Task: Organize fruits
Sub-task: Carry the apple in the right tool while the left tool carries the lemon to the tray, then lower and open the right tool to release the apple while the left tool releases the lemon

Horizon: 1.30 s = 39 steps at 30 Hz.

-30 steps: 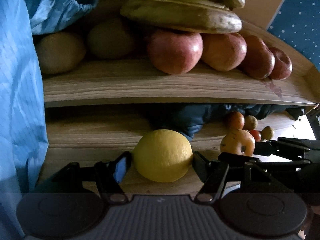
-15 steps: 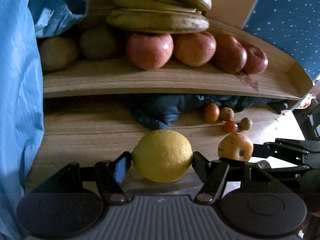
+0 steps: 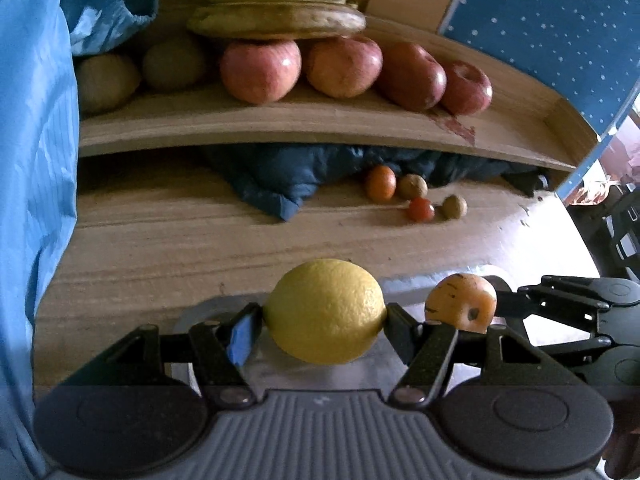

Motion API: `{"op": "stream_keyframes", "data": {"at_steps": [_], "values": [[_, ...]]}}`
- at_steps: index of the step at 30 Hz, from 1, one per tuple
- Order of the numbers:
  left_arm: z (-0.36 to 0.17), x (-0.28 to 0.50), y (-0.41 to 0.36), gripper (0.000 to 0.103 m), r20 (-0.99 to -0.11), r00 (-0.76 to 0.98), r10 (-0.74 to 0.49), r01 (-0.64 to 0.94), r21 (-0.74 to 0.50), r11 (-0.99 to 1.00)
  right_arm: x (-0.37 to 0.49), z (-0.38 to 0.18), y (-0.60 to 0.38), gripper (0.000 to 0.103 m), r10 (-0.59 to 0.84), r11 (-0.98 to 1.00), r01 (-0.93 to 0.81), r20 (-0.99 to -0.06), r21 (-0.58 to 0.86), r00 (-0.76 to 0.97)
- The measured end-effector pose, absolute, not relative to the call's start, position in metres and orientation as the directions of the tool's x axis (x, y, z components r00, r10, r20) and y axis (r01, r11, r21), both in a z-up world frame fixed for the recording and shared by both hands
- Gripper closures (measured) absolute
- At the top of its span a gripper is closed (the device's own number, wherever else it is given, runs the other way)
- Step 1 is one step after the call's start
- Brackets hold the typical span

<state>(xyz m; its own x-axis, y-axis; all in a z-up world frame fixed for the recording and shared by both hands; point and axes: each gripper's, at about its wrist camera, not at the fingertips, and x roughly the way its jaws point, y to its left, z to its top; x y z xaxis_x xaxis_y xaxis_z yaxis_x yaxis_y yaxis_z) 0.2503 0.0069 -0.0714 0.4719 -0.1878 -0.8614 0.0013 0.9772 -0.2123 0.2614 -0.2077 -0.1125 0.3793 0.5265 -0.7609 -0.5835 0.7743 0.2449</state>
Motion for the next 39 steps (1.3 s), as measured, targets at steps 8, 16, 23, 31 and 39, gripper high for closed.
{"op": "stream_keyframes", "data": {"at_steps": [8, 16, 23, 31, 39], "values": [[-0.073, 0.235, -0.001, 0.032, -0.873, 0.445, -0.2, 0.031, -0.209, 0.977, 0.241, -0.12, -0.218, 0.054, 0.526, 0.76, -0.604, -0.773, 0.24, 0.354], [-0.076, 0.227, -0.013, 0.032, -0.883, 0.426, -0.194, 0.038, -0.197, 0.98, 0.222, -0.127, -0.222, 0.054, 0.508, 0.741, -0.639, -0.794, 0.207, 0.333], [-0.079, 0.223, -0.02, 0.032, -0.906, 0.401, -0.132, 0.016, -0.138, 0.99, 0.213, -0.13, -0.225, 0.054, 0.502, 0.733, -0.649, -0.806, 0.205, 0.313], [-0.077, 0.22, -0.026, 0.032, -0.91, 0.398, -0.117, 0.019, -0.119, 0.993, 0.207, -0.134, -0.23, 0.054, 0.49, 0.738, -0.644, -0.816, 0.2, 0.308], [-0.078, 0.216, -0.035, 0.032, -0.912, 0.397, -0.107, 0.025, -0.106, 0.994, 0.205, -0.136, -0.233, 0.054, 0.485, 0.733, -0.652, -0.821, 0.194, 0.301]]}}
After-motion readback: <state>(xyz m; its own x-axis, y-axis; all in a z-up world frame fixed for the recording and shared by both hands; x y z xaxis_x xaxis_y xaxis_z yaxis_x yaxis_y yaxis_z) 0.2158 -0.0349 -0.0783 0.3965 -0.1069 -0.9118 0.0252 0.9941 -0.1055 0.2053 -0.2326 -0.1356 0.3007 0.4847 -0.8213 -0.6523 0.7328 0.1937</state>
